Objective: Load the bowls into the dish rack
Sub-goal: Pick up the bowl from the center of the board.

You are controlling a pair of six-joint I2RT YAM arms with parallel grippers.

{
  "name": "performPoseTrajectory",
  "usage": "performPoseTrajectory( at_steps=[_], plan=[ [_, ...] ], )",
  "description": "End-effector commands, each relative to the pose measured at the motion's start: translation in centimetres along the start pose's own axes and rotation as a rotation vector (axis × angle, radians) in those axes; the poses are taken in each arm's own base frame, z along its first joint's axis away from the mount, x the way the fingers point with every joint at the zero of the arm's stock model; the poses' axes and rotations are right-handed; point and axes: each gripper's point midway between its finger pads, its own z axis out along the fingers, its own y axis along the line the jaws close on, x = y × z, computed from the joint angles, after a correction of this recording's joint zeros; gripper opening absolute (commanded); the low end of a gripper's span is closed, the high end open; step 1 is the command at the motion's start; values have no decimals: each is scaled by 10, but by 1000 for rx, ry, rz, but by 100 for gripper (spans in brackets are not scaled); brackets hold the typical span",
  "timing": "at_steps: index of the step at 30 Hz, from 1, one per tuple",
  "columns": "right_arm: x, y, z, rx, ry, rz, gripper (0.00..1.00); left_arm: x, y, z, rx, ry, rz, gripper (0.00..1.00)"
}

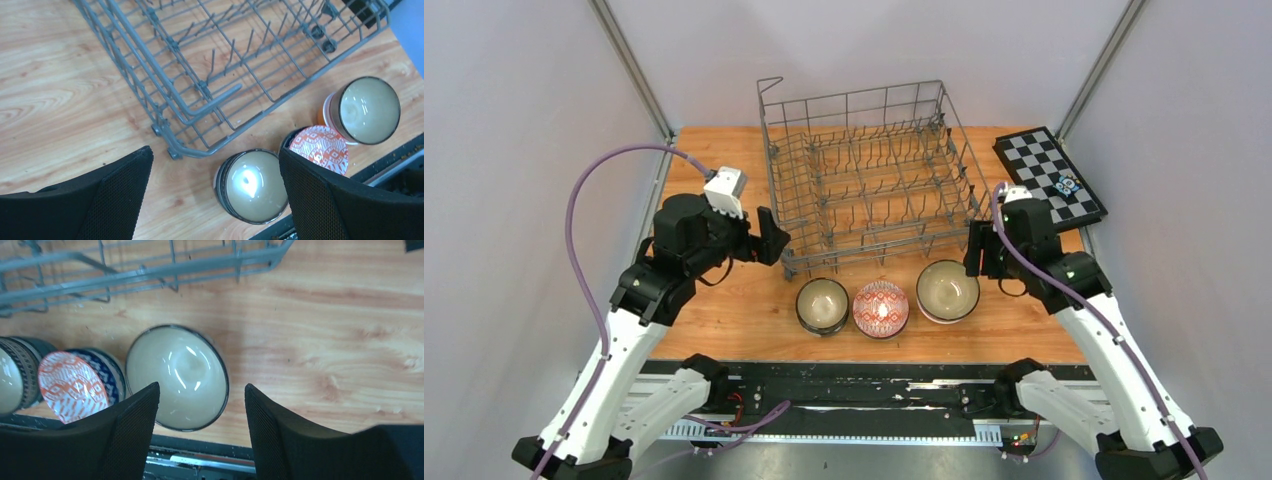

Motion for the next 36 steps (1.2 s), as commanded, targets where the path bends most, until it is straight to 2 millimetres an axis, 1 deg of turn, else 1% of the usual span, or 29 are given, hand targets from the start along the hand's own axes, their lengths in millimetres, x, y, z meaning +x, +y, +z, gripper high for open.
performPoseTrajectory(
  at_steps=[1, 5, 9, 13, 20, 24, 31, 34, 36],
  plan=[
    [42, -4, 5, 36, 103, 13, 65, 21, -11, 4, 75, 62, -7, 97],
    [54, -5, 13, 65, 138, 1, 63, 31, -12, 3, 86, 79, -11, 97],
    [57, -7, 24, 106, 165, -16, 62, 44, -11, 4, 92, 93, -20, 97],
    [62, -16, 37, 180, 194, -36, 60, 53, -9, 2, 87, 108, -19, 97],
    [63, -17, 59, 218, 212, -54, 52, 52, -9, -8, 89, 72, -14, 97],
    [68, -17, 69, 225, 233, -61, 47, 55, -10, -12, 96, 60, -14, 97],
    [81, -22, 78, 249, 256, -69, 40, 58, -10, -12, 100, 67, -14, 97],
    [85, -26, 78, 261, 256, -74, 34, 59, -10, -12, 96, 71, -15, 97],
    [88, -26, 79, 261, 260, -74, 32, 60, -9, -11, 95, 74, -15, 97]
  ],
)
